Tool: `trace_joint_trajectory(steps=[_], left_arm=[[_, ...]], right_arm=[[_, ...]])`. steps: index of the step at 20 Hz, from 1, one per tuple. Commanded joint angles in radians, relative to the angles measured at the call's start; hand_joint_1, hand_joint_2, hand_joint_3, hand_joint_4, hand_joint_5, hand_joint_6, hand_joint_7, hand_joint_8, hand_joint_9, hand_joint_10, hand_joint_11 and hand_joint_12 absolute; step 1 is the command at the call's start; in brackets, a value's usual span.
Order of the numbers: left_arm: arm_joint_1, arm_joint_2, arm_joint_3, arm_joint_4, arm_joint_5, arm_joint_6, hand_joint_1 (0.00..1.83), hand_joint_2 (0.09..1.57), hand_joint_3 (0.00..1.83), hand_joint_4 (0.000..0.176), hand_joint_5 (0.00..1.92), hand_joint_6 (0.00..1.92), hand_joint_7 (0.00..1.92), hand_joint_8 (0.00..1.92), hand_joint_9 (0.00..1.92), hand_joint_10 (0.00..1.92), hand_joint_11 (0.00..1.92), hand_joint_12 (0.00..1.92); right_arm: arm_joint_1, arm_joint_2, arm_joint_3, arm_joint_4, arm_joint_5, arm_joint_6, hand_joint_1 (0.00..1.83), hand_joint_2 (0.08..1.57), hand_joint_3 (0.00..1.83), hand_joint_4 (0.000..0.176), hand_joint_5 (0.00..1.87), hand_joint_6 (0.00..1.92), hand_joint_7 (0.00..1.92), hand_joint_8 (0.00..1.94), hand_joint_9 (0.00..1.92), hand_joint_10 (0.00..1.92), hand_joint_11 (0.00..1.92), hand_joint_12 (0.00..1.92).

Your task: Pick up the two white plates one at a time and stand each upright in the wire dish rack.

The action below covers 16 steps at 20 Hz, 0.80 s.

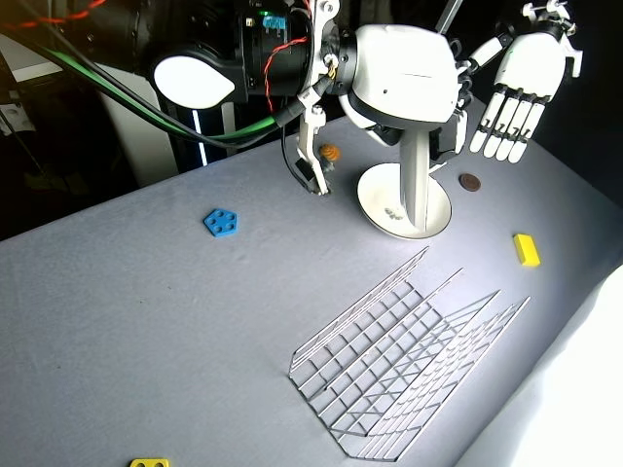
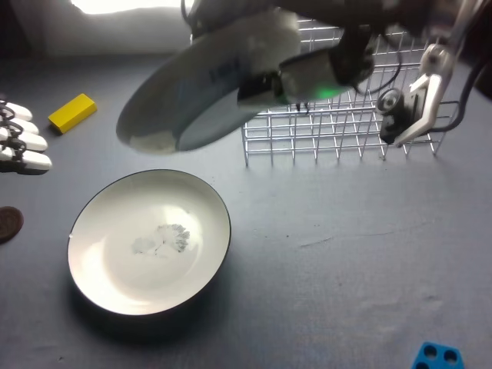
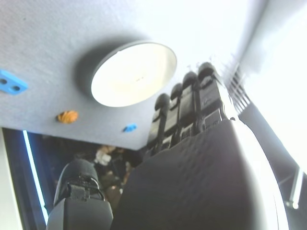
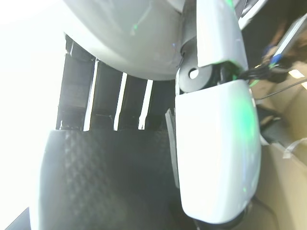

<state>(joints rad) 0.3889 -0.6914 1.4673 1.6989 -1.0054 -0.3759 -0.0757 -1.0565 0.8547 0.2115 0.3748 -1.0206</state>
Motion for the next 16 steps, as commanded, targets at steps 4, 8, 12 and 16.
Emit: trace_joint_trajectory(steps=[4,8,12,16], left_arm=[[-0.045,-0.007,-0.02,-0.042,-0.013,0.002,0.0,1.06,0.0,0.0,0.07,0.01,0.04,0.01,0.02,0.01,0.0,0.0],[-0.045,-0.044,-0.022,-0.042,-0.013,0.028,0.0,1.06,0.0,0.0,0.06,0.01,0.03,0.0,0.01,0.0,0.0,0.0],[-0.033,-0.065,-0.021,-0.043,-0.013,0.075,0.0,1.06,0.0,0.0,0.06,0.0,0.03,0.01,0.01,0.0,0.0,0.0],[-0.01,-0.071,-0.025,-0.044,-0.012,0.075,0.0,1.06,0.0,0.0,0.07,0.01,0.04,0.01,0.02,0.01,0.01,0.0]], right_arm=[[0.037,0.023,0.006,0.064,0.135,0.016,1.4,1.04,0.0,0.0,1.03,0.72,1.12,0.76,1.16,0.86,1.02,0.84],[0.047,0.051,0.042,0.073,0.138,0.166,1.4,1.04,0.0,0.0,1.02,0.85,1.15,0.67,1.14,0.83,1.04,0.83],[0.065,0.068,0.074,0.107,0.122,0.2,1.39,1.06,0.0,0.0,0.96,0.93,1.12,0.75,1.12,0.85,1.04,0.8],[0.079,0.082,0.113,0.12,0.079,0.293,1.28,1.08,0.0,0.0,0.96,0.95,1.15,0.78,1.15,0.57,0.99,0.87]])
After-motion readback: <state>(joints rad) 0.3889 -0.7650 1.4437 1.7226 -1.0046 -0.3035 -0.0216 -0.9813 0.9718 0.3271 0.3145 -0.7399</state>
